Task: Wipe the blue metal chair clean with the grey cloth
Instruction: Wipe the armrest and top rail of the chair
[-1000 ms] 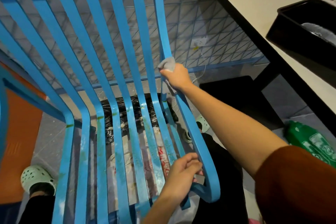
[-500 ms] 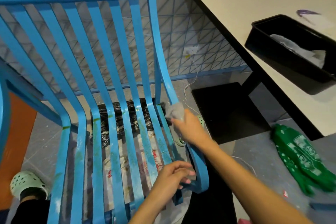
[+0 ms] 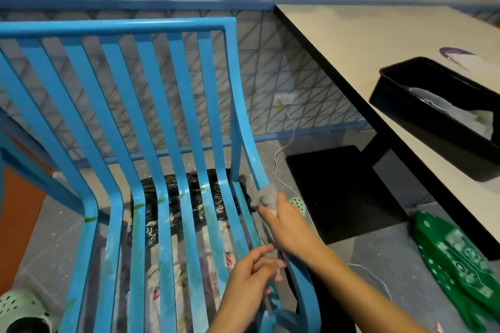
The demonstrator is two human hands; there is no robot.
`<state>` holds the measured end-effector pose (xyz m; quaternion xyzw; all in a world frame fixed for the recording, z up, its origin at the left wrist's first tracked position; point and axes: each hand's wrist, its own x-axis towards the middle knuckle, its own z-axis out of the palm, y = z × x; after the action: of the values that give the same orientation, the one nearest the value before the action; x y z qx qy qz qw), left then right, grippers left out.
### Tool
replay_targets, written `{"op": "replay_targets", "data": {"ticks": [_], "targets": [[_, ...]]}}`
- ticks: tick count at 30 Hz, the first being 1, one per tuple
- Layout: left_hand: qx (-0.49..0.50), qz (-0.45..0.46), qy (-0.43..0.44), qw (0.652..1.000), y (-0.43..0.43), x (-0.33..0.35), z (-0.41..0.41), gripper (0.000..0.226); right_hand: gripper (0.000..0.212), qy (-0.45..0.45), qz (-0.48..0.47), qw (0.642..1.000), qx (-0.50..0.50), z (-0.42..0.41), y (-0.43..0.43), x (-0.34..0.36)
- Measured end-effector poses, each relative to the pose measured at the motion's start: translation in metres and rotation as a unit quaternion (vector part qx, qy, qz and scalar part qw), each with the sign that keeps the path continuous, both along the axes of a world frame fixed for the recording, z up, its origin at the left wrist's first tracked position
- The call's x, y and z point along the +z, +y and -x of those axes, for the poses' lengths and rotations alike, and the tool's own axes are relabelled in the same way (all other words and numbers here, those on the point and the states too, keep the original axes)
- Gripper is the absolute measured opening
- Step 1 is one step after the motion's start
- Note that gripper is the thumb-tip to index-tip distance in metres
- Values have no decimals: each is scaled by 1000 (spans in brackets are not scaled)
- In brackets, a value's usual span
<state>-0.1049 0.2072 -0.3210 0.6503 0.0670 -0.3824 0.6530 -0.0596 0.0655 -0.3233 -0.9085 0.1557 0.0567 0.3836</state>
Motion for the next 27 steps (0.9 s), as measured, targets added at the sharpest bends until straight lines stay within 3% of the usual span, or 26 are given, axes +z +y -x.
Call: {"op": "replay_targets", "data": {"ticks": [7,11,14,17,22,27], "targets": [[45,14,-12,999,-8,0,-62,21,26,-72,-84,994,2,-136,-4,12],[43,6,-46,998,-14,-5,-86,31,44,-110,-185,975,-59,-194,-2,31],[29,4,-72,997,-15,-7,-95,36,41,-138,-133,980,-57,-212,-2,27],[35,-2,-64,997,-12,-11,-92,33,39,-108,-59,992,18,-207,-12,21],[39,-30,-61,997,4,-22,-78,24,41,-102,-90,991,-10,-154,-1,12],[73,-51,-49,995,26,-24,-72,18,15,-34,-25,998,36,-55,-1,12]]}}
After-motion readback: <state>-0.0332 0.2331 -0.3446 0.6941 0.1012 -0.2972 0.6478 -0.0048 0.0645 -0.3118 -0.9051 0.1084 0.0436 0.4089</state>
